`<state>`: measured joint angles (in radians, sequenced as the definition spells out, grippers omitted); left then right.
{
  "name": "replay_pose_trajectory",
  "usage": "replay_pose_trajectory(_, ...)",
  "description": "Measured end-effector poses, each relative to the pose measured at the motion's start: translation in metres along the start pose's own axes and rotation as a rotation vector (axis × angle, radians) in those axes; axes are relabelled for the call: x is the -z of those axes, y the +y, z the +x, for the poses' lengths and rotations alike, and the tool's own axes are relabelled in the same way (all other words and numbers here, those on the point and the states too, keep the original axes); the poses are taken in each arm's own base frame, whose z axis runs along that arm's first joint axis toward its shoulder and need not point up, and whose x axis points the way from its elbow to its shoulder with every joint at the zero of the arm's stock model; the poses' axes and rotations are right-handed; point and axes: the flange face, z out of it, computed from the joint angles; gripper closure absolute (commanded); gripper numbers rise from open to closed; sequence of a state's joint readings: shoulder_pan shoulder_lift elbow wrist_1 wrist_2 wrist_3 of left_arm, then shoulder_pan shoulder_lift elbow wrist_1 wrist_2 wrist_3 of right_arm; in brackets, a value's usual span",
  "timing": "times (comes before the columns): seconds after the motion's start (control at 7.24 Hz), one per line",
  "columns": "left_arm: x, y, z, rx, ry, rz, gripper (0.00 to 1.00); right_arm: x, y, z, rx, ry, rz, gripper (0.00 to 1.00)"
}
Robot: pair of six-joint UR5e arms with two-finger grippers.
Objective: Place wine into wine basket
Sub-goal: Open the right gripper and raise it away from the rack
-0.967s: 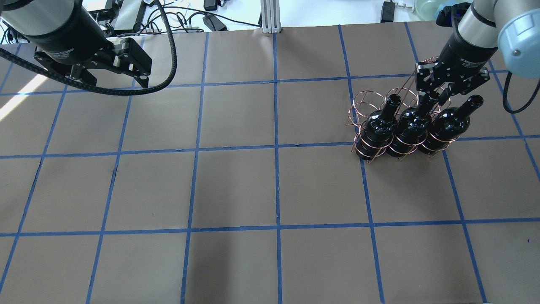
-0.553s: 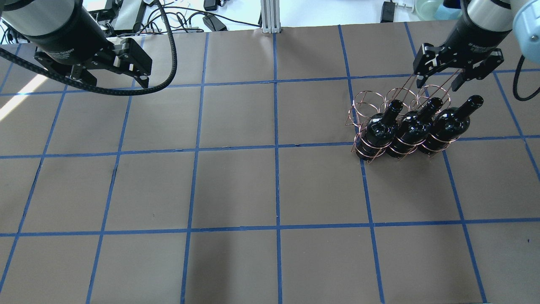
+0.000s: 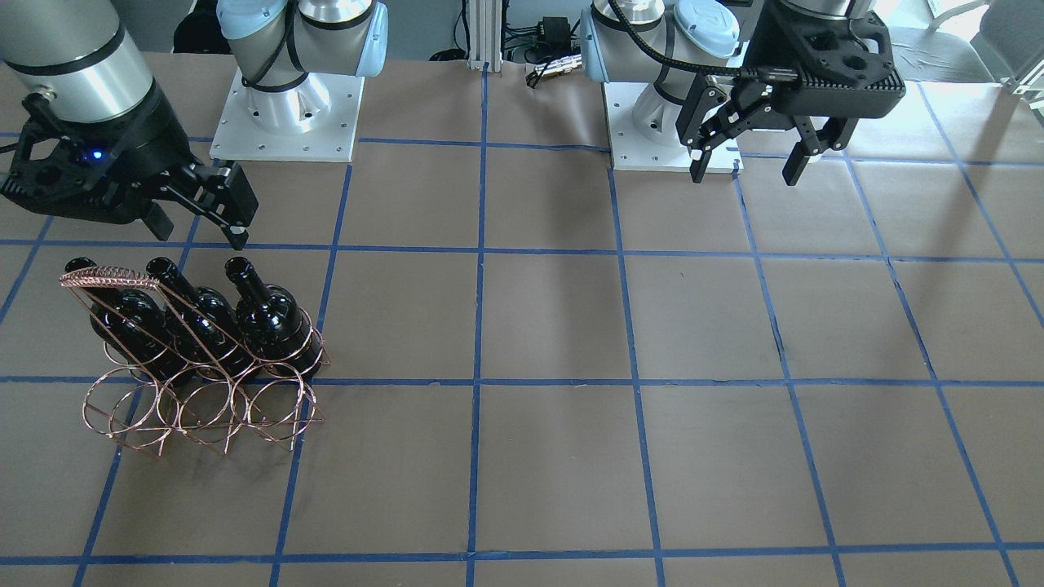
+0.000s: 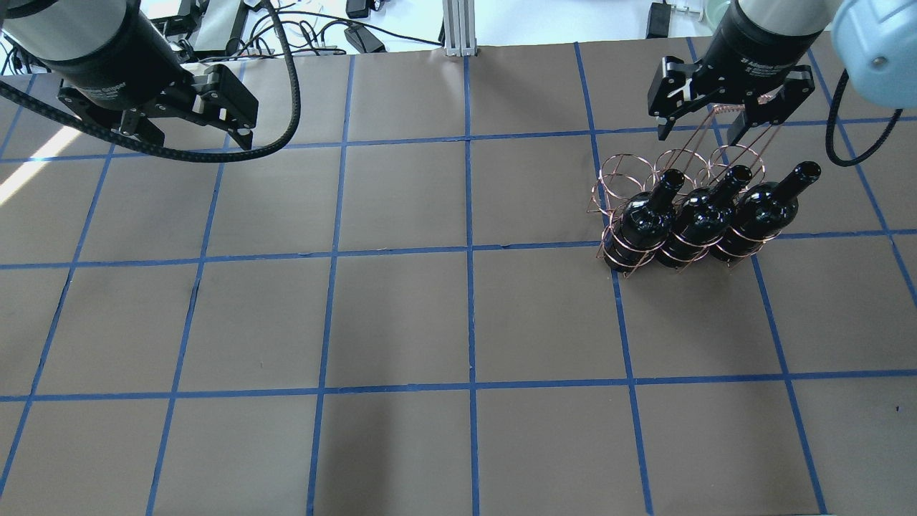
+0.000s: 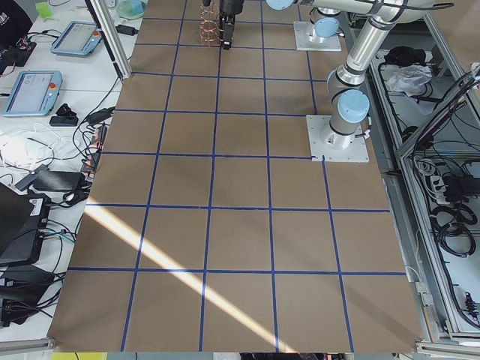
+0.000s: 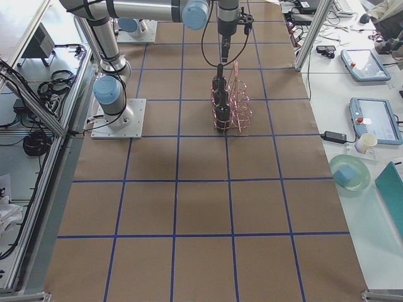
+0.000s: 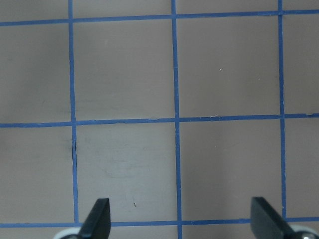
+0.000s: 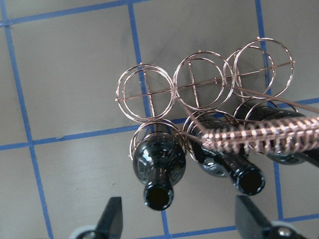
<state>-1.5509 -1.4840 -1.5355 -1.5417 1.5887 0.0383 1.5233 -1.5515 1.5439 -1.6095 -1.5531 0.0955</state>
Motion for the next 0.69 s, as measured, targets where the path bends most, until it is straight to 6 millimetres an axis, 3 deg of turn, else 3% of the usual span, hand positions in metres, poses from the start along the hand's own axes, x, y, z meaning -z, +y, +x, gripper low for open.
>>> replay_pose_trajectory(0.28, 0.0, 0.0, 0.0, 0.0, 0.0, 0.001, 0.0, 0.015, 0.024, -0.01, 0.004, -0.003, -0.024, 0.16)
replay_pose_trajectory(0.69, 0.001, 0.001, 0.0, 0.0, -0.001, 0.001, 0.0, 0.014, 0.033, -0.011, 0.018, 0.001, -0.046, 0.13)
